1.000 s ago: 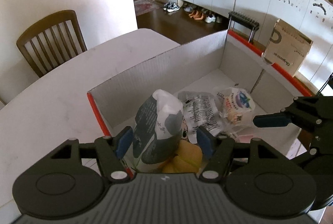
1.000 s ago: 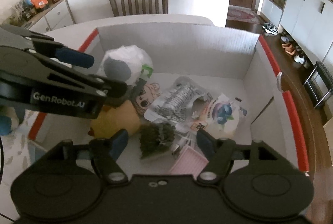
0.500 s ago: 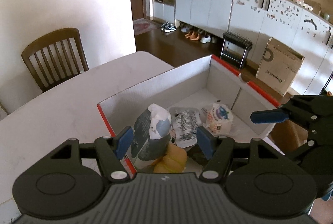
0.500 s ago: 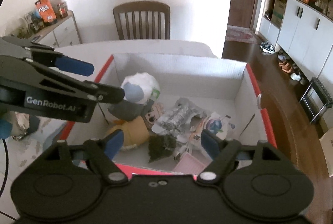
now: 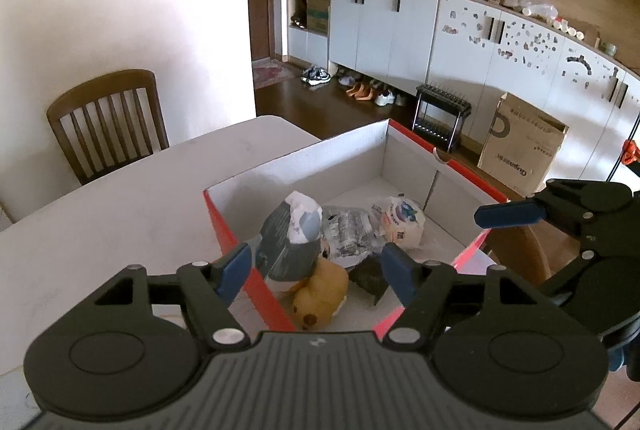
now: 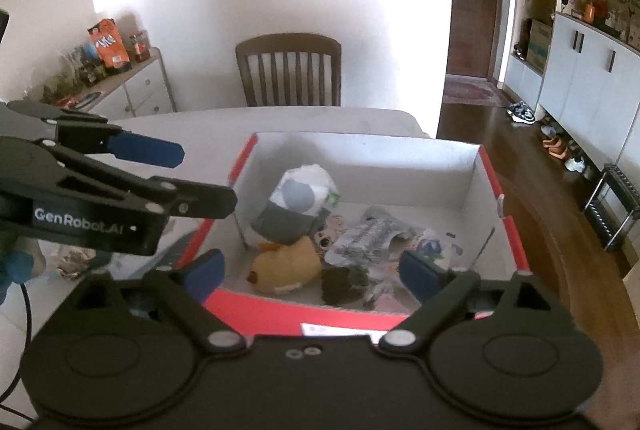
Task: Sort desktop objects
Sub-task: 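Withdraw both grippers from the red box back toward the table items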
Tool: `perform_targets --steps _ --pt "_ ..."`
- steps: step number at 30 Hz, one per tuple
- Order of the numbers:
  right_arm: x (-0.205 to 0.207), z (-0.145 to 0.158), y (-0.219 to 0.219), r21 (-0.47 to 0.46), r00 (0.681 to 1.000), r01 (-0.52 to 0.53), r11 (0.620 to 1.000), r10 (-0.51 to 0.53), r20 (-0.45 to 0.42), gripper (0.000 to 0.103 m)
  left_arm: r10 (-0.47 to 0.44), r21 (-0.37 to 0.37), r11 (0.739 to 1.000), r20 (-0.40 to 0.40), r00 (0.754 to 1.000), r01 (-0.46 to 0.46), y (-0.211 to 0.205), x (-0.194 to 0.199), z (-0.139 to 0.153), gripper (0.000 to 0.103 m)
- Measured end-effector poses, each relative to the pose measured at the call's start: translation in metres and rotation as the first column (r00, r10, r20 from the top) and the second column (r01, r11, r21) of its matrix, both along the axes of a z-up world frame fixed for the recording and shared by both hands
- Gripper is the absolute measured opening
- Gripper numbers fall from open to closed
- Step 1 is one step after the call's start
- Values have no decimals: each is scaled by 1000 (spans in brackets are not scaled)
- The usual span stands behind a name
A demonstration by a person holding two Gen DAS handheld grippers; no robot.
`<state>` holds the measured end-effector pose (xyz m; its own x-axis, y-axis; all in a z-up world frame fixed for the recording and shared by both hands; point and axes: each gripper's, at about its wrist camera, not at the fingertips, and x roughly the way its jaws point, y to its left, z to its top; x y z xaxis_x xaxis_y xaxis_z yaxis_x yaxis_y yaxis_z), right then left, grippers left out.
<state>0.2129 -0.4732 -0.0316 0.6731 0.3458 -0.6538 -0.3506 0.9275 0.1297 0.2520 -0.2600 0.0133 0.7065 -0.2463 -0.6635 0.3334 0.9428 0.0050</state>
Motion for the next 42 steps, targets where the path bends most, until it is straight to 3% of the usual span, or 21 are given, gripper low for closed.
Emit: perform_targets --steps 3,10,15,17,19,29,42 --pt "-10 1 7 11 1000 -2 1000 2 7 100 6 -10 1000 3 1000 -6 10 -10 0 72" --pt "-28 1 36 5 1000 17 1000 -17 18 101 22 -28 999 7 1000 -22 40 -29 -4 86" --pt "-38 -4 64 -6 1000 20 1000 -20 6 101 57 -31 998 7 998 -57 69 -37 -9 88" --pt "-42 -7 77 -7 1000 10 1000 -10 -7 101 79 -34 996 9 997 -78 82 -39 -11 99" --pt "-45 -10 90 -7 1000 -1 1000 1 -20 101 96 -39 995 13 995 -95 96 -44 -12 102" --pt "-60 -14 164 0 998 -46 999 46 -42 101 155 -30 987 -1 988 -155 167 -55 -20 102" --pt "-66 -21 243 6 998 -4 1000 5 -57 101 148 -33 988 -20 989 -148 233 -60 -33 102"
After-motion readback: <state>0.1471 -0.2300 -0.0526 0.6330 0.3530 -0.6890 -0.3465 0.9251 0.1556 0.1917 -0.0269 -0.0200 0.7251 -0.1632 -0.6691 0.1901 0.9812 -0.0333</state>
